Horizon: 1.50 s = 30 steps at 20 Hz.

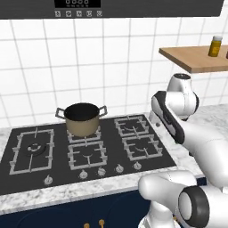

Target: Put the broccoli and broccoli in the pot. Retrieve the spatula and lightly stir the vegetables in the pot.

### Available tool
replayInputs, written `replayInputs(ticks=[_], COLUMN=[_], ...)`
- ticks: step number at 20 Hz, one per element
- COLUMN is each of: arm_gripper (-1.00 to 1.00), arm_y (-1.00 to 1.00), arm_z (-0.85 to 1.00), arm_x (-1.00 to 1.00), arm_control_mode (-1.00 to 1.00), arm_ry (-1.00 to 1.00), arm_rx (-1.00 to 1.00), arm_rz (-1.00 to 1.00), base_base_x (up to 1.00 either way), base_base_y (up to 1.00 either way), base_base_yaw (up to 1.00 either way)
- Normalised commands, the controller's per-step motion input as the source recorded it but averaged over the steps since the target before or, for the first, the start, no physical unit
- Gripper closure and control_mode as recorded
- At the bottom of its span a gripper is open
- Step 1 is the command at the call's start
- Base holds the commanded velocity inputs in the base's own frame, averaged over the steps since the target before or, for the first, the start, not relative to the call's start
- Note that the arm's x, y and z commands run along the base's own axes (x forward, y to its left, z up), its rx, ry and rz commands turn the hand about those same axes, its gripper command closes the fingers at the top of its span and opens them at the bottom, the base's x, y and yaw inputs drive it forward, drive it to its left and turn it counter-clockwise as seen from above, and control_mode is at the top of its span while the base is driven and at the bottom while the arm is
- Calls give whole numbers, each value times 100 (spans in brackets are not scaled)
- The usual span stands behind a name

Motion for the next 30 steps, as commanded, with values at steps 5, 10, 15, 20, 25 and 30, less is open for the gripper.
replayInputs(ticks=[5,10,15,20,25,30], arm_gripper=[-100,-100,-100,-100,-100,-100], arm_y=[-71,-47,-38,-44,-52,-7], arm_z=[-70,-44,-25,-25,-24,-20], arm_x=[0,12,46,27,0,19], arm_control_mode=[-100,-100,-100,-100,-100,-100], arm_ry=[18,9,4,4,1,0], arm_rx=[0,0,0,0,1,0], arm_rz=[-19,-16,-4,-3,-10,-5], base_base_x=[0,0,0,0,0,0], base_base_y=[0,0,0,0,0,0], base_base_yaw=[0,0,0,0,0,0])
